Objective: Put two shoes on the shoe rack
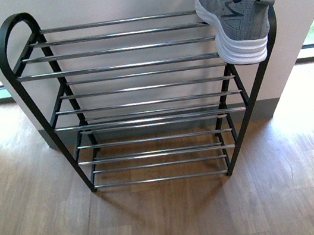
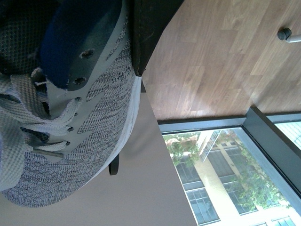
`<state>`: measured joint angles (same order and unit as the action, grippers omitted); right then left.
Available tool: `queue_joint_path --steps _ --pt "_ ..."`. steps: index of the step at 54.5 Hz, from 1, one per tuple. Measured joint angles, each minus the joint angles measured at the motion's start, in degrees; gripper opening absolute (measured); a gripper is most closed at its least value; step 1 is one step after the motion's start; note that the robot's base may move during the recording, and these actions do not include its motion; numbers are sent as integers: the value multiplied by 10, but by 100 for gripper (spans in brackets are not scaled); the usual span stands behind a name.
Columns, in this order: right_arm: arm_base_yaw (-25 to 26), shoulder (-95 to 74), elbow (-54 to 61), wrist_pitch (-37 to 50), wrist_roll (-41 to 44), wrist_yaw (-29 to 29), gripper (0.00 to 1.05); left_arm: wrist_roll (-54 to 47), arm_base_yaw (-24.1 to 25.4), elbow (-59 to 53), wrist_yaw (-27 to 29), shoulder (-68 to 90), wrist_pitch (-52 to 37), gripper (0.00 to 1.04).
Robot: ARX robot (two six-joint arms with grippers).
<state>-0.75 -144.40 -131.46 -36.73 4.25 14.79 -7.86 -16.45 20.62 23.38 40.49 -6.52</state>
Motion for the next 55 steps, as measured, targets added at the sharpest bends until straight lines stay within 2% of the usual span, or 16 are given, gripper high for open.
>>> queue_joint_path --steps 24,30,53,55 --pt "0 0 0 0 0 0 1 0 0 0 0 0 0 2" --pt "9 7 46 71 45 -118 1 0 0 0 0 0 0 2" --pt "9 12 55 73 73 -140 2 0 0 0 0 0 0 2" --pt "10 13 55 71 76 -150 10 0 0 0 0 0 0 2"
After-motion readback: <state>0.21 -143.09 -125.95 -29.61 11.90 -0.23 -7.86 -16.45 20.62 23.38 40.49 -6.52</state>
